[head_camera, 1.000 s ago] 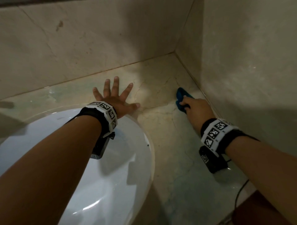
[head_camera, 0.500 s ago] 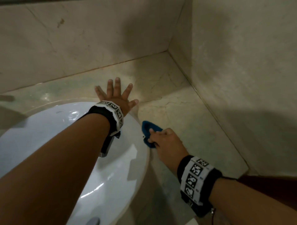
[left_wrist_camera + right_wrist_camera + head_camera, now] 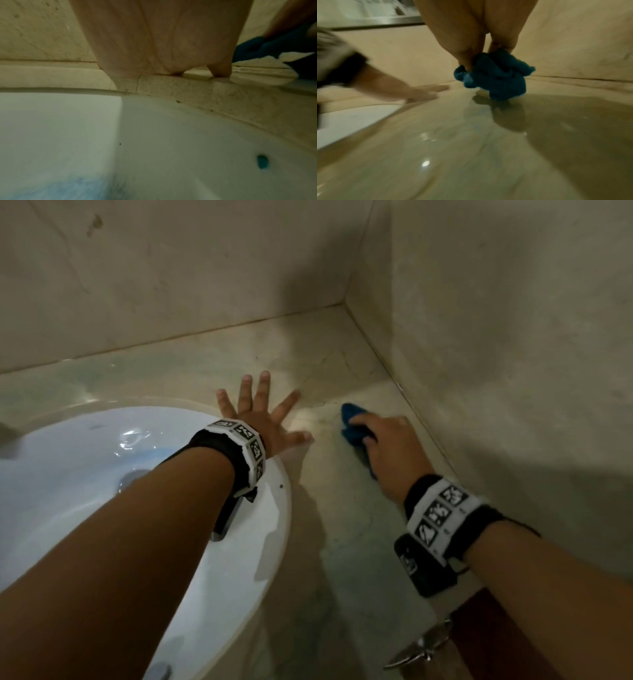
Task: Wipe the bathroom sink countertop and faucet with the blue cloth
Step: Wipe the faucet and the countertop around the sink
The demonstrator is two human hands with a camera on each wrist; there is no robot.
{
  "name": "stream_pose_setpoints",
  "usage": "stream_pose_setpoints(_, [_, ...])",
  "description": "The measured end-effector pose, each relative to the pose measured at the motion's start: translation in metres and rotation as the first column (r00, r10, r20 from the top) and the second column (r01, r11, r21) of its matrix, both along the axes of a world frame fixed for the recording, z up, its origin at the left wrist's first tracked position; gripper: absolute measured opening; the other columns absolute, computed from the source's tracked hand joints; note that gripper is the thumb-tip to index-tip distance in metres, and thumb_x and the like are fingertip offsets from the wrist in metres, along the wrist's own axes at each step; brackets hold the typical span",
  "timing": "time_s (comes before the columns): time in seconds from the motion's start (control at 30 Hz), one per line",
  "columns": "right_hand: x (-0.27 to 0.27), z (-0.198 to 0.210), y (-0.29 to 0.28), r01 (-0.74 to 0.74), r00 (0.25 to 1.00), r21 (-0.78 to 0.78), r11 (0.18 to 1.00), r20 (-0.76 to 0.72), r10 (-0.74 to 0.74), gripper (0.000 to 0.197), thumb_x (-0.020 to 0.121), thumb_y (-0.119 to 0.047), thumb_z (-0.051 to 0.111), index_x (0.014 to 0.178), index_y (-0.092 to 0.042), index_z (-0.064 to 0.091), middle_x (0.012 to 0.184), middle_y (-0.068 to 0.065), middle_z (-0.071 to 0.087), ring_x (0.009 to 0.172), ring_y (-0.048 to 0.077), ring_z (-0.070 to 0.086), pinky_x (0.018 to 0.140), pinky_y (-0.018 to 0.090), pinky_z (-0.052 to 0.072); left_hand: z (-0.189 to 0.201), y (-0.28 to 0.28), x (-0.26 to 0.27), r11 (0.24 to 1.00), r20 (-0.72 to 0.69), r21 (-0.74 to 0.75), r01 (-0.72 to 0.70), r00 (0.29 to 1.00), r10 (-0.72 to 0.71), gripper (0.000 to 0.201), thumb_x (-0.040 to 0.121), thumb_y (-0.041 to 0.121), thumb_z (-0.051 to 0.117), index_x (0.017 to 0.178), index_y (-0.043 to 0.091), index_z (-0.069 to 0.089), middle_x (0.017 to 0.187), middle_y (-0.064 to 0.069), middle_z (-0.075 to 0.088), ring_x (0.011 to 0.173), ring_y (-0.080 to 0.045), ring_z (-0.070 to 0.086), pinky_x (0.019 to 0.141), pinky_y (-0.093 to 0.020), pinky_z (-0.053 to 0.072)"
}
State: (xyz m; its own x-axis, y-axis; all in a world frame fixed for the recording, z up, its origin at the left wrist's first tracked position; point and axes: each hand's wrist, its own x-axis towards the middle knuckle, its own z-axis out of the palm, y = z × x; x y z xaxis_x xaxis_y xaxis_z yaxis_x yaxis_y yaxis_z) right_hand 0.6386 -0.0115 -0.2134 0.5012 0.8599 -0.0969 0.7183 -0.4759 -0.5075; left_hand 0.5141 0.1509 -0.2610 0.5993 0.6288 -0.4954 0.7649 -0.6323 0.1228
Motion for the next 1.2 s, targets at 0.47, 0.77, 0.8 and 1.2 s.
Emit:
stream_pose_setpoints(0.47, [-0.030,-0.026,-0.018,-0.323,0.946,-0.211,0.923,-0.053,0.319,0.047,0.092,-0.001,0.041,0.133,-0.022,0.050,0.135,0.009,0.047,0.123,0.030,0.043,0.103,0.040,0.036,0.002,0.001,0.002,1.000,-0.006,-0.005,0.003,1.000,-0.003,0.074,0.081,0.079,0.022,0.138,0.054,-0.017,0.149,0.002,-0.038,0.138,-0.030,-0.032,0.108,-0.063,-0.014])
stream_pose_setpoints(0.77, [-0.005,-0.031,0.005,-0.204,0.978,-0.131,0.970,0.026,0.209,0.043,0.094,-0.004,0.046,0.129,-0.026,0.054,0.126,0.009,0.049,0.104,0.029,0.051,0.101,0.030,0.039,0.002,0.000,0.000,1.000,-0.002,0.014,-0.005,1.000,0.005,0.074,0.080,0.080,0.022,0.139,0.055,-0.016,0.150,0.003,-0.036,0.139,-0.028,-0.030,0.109,-0.061,-0.014])
stream_pose_setpoints(0.8, [0.004,-0.032,0.014,-0.182,0.980,-0.155,0.971,0.049,0.191,0.043,0.094,-0.006,0.044,0.130,-0.028,0.053,0.127,0.013,0.048,0.106,0.031,0.051,0.100,0.029,0.038,0.002,0.000,0.000,1.000,-0.002,0.012,-0.008,1.000,0.008,0.074,0.080,0.080,0.022,0.139,0.055,-0.016,0.150,0.004,-0.036,0.139,-0.028,-0.031,0.109,-0.061,-0.014])
stream_pose_setpoints(1.2, [0.008,-0.031,0.010,-0.113,0.991,-0.242,0.964,0.037,0.125,0.040,0.093,-0.014,0.043,0.131,-0.024,0.051,0.119,0.012,0.049,0.112,0.032,0.050,0.094,0.029,0.040,-0.002,0.002,0.001,1.000,-0.008,0.026,0.006,1.000,-0.005,0.074,0.080,0.079,0.021,0.137,0.055,-0.019,0.150,0.003,-0.036,0.139,-0.029,-0.030,0.109,-0.062,-0.012])
